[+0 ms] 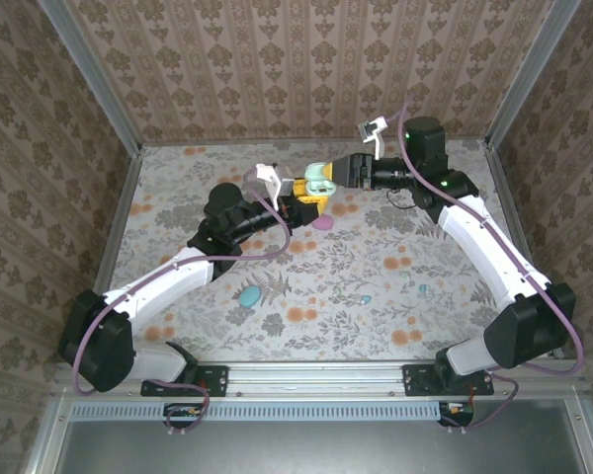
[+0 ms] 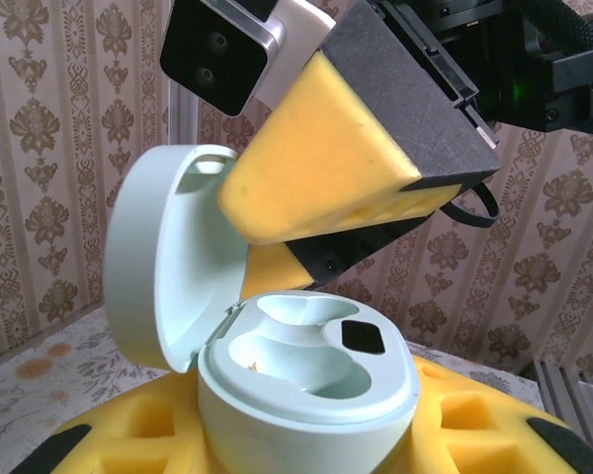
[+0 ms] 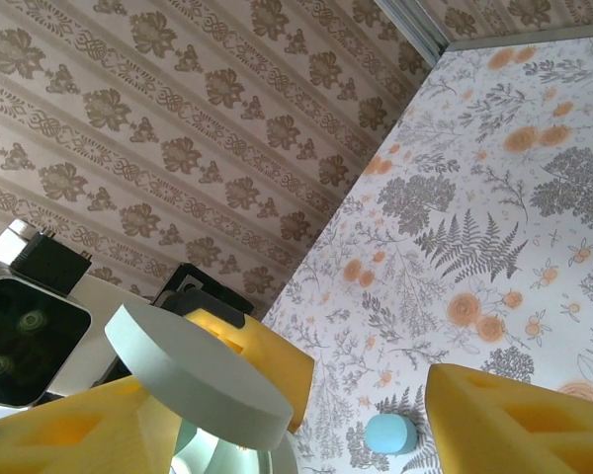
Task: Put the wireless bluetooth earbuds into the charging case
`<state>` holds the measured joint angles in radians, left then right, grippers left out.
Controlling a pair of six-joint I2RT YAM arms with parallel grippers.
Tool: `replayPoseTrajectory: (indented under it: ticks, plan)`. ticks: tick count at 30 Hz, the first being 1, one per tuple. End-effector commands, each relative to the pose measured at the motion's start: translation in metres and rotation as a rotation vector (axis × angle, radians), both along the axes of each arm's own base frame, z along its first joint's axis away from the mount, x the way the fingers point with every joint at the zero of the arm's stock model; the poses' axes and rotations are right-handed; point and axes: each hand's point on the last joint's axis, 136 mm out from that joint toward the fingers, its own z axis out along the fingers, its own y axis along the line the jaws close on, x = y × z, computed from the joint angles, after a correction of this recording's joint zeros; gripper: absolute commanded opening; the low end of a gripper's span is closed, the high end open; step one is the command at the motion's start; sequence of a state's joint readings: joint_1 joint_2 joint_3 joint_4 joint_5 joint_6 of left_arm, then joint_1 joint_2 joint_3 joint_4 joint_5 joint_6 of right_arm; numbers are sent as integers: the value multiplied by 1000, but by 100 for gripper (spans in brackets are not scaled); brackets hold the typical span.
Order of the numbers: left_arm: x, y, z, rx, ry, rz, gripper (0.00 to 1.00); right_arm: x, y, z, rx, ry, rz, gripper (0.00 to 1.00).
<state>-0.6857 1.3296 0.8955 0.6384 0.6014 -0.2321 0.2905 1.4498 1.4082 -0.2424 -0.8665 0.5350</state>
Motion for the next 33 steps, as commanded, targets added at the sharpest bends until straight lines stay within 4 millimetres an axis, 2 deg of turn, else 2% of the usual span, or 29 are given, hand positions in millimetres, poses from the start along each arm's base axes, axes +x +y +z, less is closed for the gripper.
replayPoseTrajectory:
  ticks: [1,6,11,14,16,17,20,21,24,28,31,33]
  plan:
    - [-6,2,30,-54,-94,-1,33,-1,-1,25,40,-35,-14,68]
    - [2,8,27,-56,-97,63,34,-23,-10,46,44,-104,-10,71]
    - [4,13,26,-66,-102,79,34,-37,-35,51,30,-161,-91,73]
    - [6,15,25,-68,-99,85,34,-41,-56,45,-22,-182,-179,68]
    - [7,17,26,-72,-101,89,34,-37,-76,24,-86,-122,-278,63]
    - [7,18,27,-73,-102,91,34,-32,-89,8,-120,-56,-334,61]
    - [6,22,28,-76,-106,100,34,-28,-124,-57,-222,212,-462,48]
    - [6,23,28,-75,-107,101,34,-29,-130,-78,-240,298,-472,45]
    - [3,28,30,-77,-112,111,34,-39,-132,-128,-277,467,-453,40]
    - [0,32,29,-69,-115,122,34,-57,-155,-201,-397,727,-584,40]
    - [-1,35,29,-70,-116,130,34,-76,-169,-244,-454,855,-677,41]
    - [-1,35,29,-70,-117,132,34,-87,-175,-265,-486,902,-706,43]
